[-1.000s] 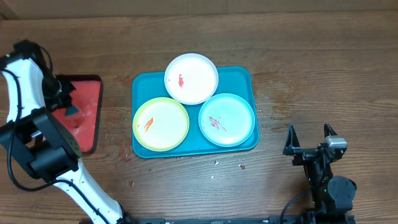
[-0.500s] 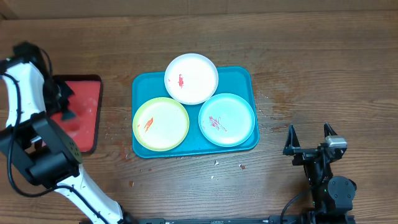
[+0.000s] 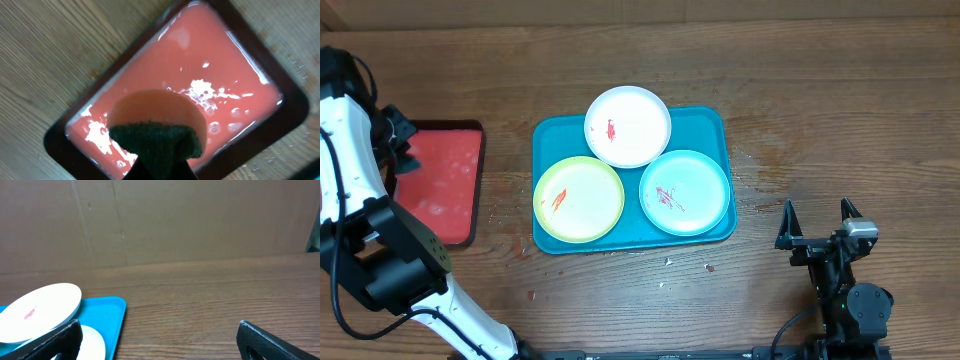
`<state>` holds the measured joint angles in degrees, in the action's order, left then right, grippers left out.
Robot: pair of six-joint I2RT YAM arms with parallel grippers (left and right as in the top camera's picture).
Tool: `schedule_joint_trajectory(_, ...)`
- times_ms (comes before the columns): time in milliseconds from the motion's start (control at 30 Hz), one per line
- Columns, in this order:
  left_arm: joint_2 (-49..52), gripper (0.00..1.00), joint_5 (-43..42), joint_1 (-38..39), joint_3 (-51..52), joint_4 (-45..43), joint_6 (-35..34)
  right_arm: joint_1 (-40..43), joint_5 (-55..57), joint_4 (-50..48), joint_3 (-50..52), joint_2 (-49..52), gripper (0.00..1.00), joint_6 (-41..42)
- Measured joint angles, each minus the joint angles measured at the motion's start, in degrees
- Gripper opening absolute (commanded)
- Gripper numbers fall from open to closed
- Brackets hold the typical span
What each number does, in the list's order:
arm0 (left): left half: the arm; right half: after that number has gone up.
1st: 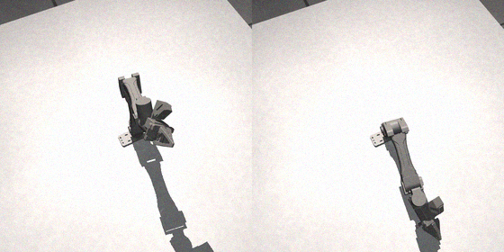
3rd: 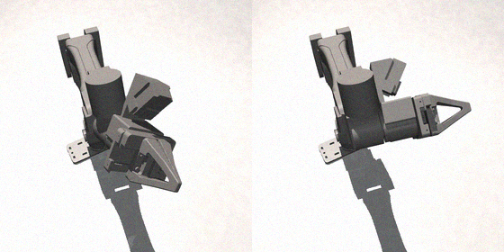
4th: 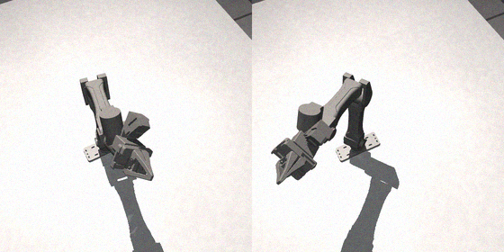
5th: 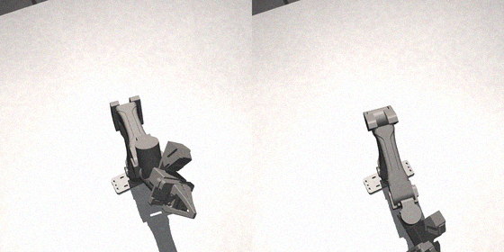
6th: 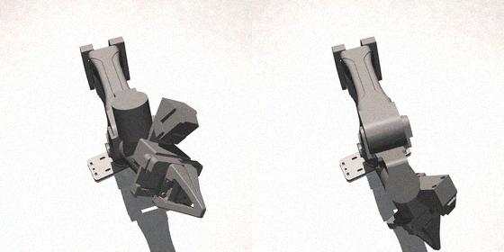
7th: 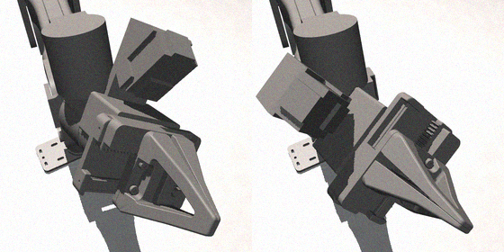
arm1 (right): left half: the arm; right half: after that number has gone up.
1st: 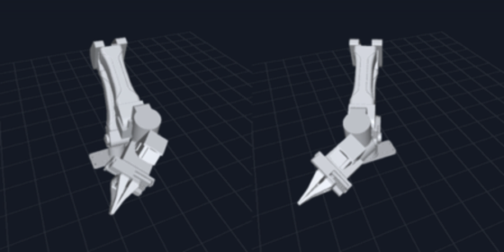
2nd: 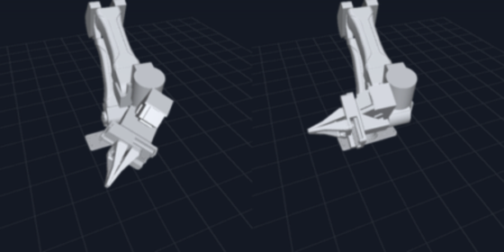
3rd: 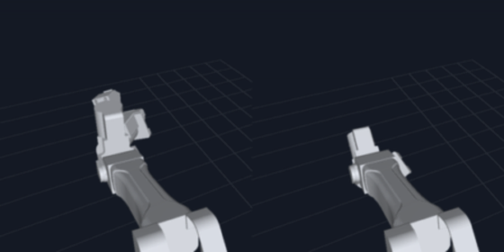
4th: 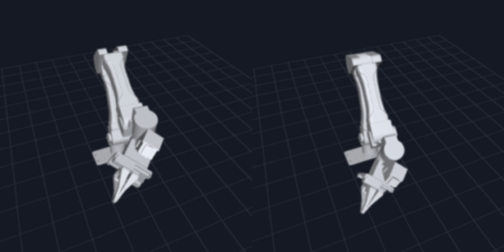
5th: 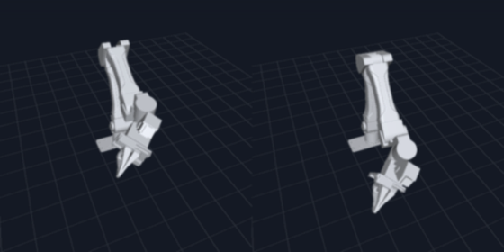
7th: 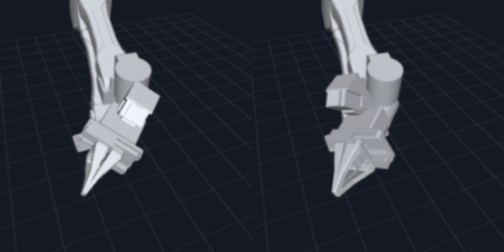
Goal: Clean dirty plates on tray and stack at the side
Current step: 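Lift the sponge with the left gripper and carry it to the yellow plate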
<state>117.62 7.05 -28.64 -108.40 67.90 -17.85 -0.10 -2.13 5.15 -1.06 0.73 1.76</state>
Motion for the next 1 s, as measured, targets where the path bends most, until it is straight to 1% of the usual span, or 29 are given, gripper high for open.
schedule_joint_trajectory(100, 0.33, 0.04, -0.61, 0.00, 4.66, -1.68, -0.02, 0.00, 0.00, -0.02, 0.00, 0.00, 1.00, -0.02)
schedule_joint_trajectory(233, 1.25, 0.04, -0.92, -0.04, 6.64, 0.20, 0.00, 0.00, 0.02, 0.00, 0.00, 0.00, 1.00, 0.00)
schedule_joint_trajectory(333, 1.25, 0.04, -1.05, -0.55, 3.98, 3.63, 0.00, 0.00, 0.00, 0.00, 0.00, 0.00, 1.00, -0.02)
schedule_joint_trajectory(467, 0.87, 0.04, -2.08, -1.14, -3.04, 8.61, 0.00, 0.00, 0.02, 0.00, 0.00, 0.00, 1.00, -0.02)
schedule_joint_trajectory(533, -0.46, 0.04, -4.17, -1.16, -6.19, 10.99, 0.07, 0.00, 0.00, 0.04, 0.00, 0.00, 1.00, -0.02)
schedule_joint_trajectory(667, -5.46, 0.04, -12.26, -0.33, -7.74, 14.12, 2.43, 0.00, 0.00, 0.00, 0.00, 0.00, 1.00, -0.02)
schedule_joint_trajectory(800, -9.18, 0.04, -20.44, 3.39, -8.57, 17.86, 6.80, 0.00, 0.02, 0.00, 0.00, 0.00, 1.00, 0.00)
schedule_joint_trajectory(900, -9.42, 0.04, -23.39, 9.46, -7.17, 17.92, 10.47, 0.00, 0.00, 0.00, 0.00, 0.00, 1.00, 0.02)
schedule_joint_trajectory(933, -9.42, 0.04, -23.67, 10.23, -6.64, 17.84, 10.78, 0.00, 0.02, -0.04, 0.00, 0.00, 1.00, 0.02)
schedule_joint_trajectory(1000, -9.42, 0.04, -24.48, 14.10, -3.78, 17.14, 11.91, 0.00, 0.02, 0.00, 0.00, 0.00, 1.00, -0.02)
